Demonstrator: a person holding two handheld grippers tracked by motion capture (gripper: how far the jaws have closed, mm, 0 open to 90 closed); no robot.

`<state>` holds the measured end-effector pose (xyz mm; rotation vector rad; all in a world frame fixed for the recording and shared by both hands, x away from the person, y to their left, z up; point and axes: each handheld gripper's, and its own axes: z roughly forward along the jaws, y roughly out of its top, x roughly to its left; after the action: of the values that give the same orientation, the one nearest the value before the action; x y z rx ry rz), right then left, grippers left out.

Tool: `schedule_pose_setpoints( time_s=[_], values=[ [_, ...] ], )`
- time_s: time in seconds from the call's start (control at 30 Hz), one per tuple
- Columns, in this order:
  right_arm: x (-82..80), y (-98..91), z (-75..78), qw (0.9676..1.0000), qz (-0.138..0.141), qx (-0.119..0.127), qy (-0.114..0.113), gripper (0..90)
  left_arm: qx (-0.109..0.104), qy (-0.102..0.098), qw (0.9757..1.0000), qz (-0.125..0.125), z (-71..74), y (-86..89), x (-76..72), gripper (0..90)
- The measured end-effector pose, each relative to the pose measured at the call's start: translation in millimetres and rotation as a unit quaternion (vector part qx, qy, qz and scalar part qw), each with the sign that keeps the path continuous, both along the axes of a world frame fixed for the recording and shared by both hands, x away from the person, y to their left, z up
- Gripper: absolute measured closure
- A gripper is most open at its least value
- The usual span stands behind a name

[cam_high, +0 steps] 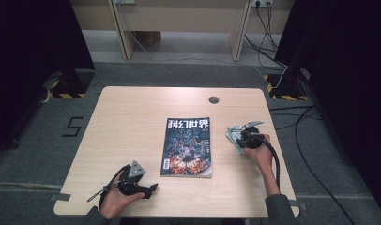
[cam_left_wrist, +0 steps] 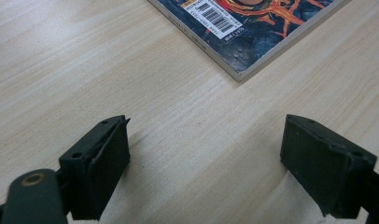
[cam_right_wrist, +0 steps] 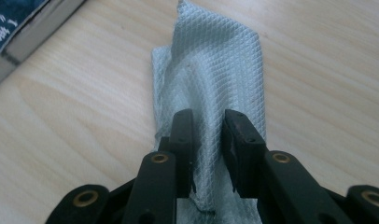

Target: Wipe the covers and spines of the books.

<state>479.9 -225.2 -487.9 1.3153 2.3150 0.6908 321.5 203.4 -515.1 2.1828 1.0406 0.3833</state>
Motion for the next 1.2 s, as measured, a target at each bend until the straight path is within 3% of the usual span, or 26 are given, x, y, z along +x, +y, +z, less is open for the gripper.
schedule_pose_setpoints(
  time_s=[0.23,0.37,0.47,0.8,1.2],
  values=[
    [9.3,10.5,-0.7,1.0000,-0.004,-0.003,-0.005,71.1,0.000,0.000,1.0000,0.000,-0.1,0.2,-0.1,14.6],
    [7.6,8.1,2.6,0.9998,-0.015,0.007,-0.009,62.4,0.001,0.001,1.0000,0.000,0.2,0.3,-0.1,14.6],
    [1.1,5.6,8.8,0.9994,-0.013,0.030,-0.013,55.8,0.001,0.001,1.0000,-0.001,0.2,0.3,-0.1,14.6],
    [-18.7,-3.4,23.1,0.9968,-0.021,0.073,-0.026,44.1,0.002,0.002,1.0000,0.001,0.5,0.1,0.4,14.5],
    [-53.0,-7.6,27.4,0.9959,-0.013,0.084,-0.032,37.9,0.002,0.002,1.0000,-0.001,0.5,0.8,0.1,14.5]
  ],
)
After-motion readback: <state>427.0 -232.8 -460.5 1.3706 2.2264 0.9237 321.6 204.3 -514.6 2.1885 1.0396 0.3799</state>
